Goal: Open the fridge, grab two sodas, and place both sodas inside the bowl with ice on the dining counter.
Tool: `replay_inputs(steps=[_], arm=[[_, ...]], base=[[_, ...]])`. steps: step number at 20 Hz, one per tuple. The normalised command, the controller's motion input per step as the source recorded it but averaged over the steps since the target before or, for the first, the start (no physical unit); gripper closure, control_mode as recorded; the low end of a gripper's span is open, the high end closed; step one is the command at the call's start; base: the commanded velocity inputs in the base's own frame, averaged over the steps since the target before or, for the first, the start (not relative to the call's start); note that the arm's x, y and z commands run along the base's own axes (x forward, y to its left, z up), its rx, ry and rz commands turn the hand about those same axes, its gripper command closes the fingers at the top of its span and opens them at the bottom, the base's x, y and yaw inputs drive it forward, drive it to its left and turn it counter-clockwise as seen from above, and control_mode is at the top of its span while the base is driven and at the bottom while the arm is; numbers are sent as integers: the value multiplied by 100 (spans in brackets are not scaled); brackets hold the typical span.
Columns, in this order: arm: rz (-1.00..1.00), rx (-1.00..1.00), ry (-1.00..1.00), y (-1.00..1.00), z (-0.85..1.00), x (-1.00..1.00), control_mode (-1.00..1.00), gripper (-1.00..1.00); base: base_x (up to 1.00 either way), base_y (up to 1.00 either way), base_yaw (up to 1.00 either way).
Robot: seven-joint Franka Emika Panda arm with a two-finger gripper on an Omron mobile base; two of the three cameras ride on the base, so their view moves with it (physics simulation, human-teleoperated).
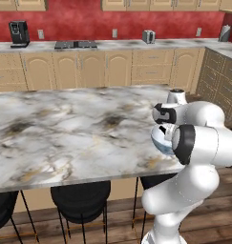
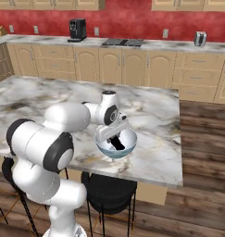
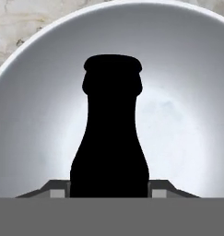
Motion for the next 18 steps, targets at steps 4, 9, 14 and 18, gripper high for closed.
replay_inputs(steps=[4,9,14,18], arm=[[10,0,0,0,-1,4,-100,-100],[6,0,0,0,32,-4,-100,-100],[0,1,0,0,53,-35,-100,-100],[-5,9,-3,26,12,-87,-100,-100]], base=[[0,0,0],[0,0,0],[0,0,0],[0,0,0]])
